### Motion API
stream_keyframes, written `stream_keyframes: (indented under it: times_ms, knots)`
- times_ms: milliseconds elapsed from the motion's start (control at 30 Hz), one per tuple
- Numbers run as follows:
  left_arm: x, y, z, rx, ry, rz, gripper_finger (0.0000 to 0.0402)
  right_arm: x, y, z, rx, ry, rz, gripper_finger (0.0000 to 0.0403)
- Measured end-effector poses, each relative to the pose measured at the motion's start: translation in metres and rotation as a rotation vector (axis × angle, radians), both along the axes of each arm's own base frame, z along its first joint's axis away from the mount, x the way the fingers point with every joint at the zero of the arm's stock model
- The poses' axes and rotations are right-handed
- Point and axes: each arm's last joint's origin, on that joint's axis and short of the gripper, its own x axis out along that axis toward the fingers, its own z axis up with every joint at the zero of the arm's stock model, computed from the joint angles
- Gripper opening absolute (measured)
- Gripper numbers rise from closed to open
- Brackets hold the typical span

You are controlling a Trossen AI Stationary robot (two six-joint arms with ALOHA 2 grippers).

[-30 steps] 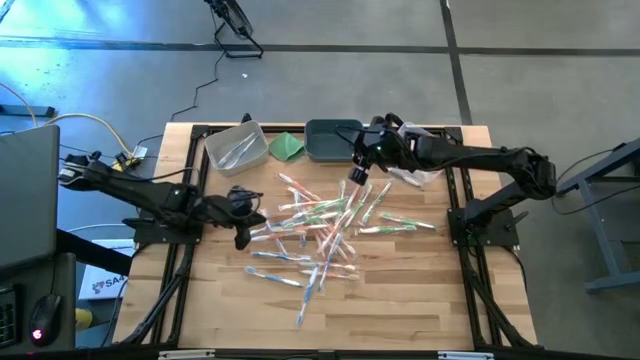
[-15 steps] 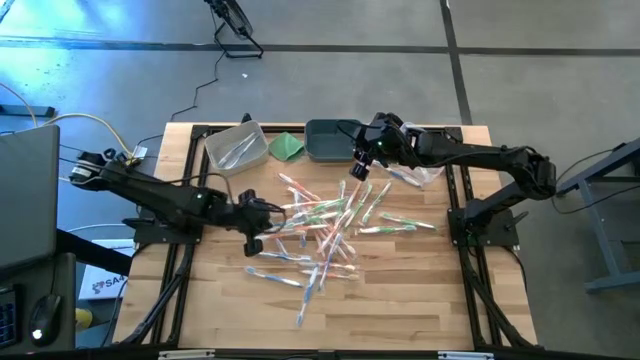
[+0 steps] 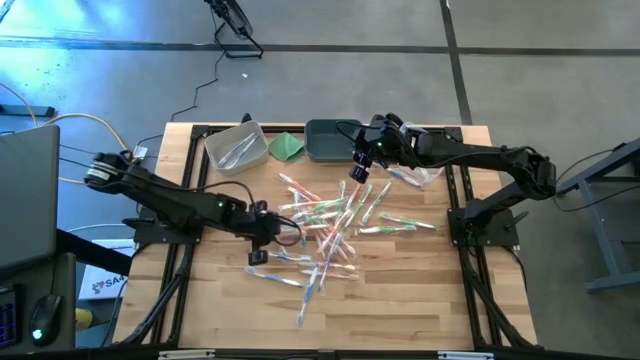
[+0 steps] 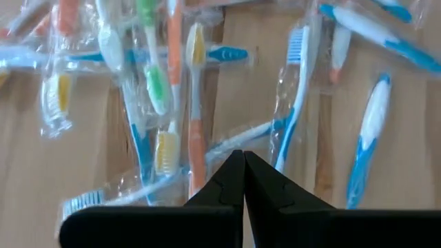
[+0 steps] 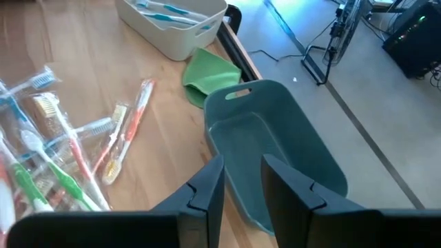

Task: Pick & Place Toothbrushes
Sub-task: Put the blue toothbrush into the gray bin

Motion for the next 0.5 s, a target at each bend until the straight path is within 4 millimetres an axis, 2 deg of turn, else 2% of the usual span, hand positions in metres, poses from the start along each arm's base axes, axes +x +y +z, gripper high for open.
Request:
stream_keyframes:
  times_ms: [100, 333, 500]
  knots:
    - [0.0015, -0.0017, -0.0032, -0.016, 0.018, -0.047, 0.0026, -0.0001, 0.0000, -0.0001, 0.000, 0.002, 0.000, 0.0089]
    - [0.0033, -0.0028, -0.0019, -0.035, -0.003, -0.061, 0.0116, -0.0001, 0.0000, -0.0002, 0.000, 0.003, 0.000, 0.0089]
    - [0.0034, -0.0040, -0.0025, -0.069, 0.007, -0.082, 0.0135, -0.0001, 0.0000, -0.0002, 0.000, 0.003, 0.000, 0.0089]
